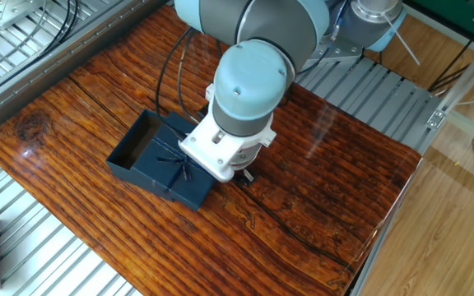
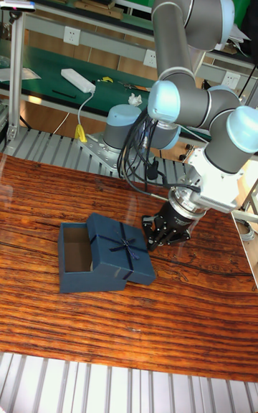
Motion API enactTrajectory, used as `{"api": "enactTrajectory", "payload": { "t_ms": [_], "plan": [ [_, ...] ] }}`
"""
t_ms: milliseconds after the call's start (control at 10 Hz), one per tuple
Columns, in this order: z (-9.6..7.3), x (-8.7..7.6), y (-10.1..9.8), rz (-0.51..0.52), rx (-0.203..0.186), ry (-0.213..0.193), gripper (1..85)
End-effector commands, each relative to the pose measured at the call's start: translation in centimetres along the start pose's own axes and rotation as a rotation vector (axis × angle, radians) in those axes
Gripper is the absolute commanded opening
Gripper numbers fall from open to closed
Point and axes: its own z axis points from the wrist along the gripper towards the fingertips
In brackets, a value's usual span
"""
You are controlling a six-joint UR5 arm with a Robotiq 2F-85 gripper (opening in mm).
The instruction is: Slide the outer casing onto the gift box
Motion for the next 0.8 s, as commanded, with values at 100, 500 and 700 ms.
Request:
{"api": "enactTrajectory", "payload": {
  "t_ms": [100,500,700],
  "plan": [
    [0.6,0.0,0.9,0.008,-0.043,0.004,1.0],
    [1.4,-0.9,0.1,0.0,-0.001,-0.018,1.0],
    [1.4,-1.0,-0.3,-0.001,0.014,-0.023,1.0]
  ]
}}
